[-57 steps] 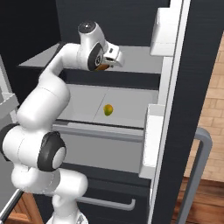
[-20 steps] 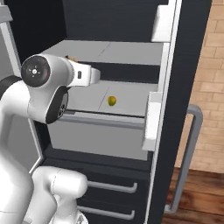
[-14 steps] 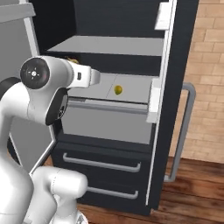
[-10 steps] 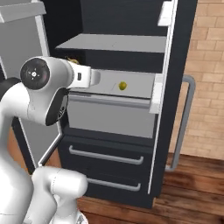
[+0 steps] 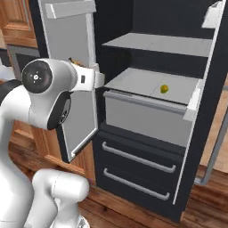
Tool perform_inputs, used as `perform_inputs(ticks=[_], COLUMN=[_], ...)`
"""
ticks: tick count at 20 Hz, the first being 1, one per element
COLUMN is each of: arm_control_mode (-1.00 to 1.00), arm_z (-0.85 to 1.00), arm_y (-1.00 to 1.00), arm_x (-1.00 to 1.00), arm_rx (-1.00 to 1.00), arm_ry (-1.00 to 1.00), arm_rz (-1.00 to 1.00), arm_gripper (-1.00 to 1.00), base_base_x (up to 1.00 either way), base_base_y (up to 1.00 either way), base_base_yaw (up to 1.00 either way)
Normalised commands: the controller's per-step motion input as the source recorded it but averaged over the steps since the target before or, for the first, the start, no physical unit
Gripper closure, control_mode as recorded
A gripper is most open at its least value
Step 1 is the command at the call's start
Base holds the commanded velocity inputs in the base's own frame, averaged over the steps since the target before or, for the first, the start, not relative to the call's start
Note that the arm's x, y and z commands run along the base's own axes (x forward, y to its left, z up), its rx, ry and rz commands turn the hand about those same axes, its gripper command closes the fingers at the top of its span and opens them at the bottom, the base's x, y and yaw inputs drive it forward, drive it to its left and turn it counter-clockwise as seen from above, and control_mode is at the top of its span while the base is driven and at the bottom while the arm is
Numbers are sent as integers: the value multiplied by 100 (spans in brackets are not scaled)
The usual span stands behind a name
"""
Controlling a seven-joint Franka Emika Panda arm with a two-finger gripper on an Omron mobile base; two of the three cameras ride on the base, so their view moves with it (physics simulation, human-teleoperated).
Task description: Retrieve the banana and mango from the fridge and place them into the bowl on the dining table.
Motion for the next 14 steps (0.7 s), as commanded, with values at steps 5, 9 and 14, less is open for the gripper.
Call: perform_inputs(ticks=[5,9,14], arm_control_mode=[100,100,100], arm_z=[0,0,0], arm_y=[0,0,0], arm_x=[0,0,0], arm_rx=[0,0,0], arm_ry=[0,0,0], arm_rz=[0,0,0], arm_gripper=[100,100,100], base_base_x=[-68,-85,-90], base_base_y=[-12,-7,0], base_base_yaw=[65,67,63])
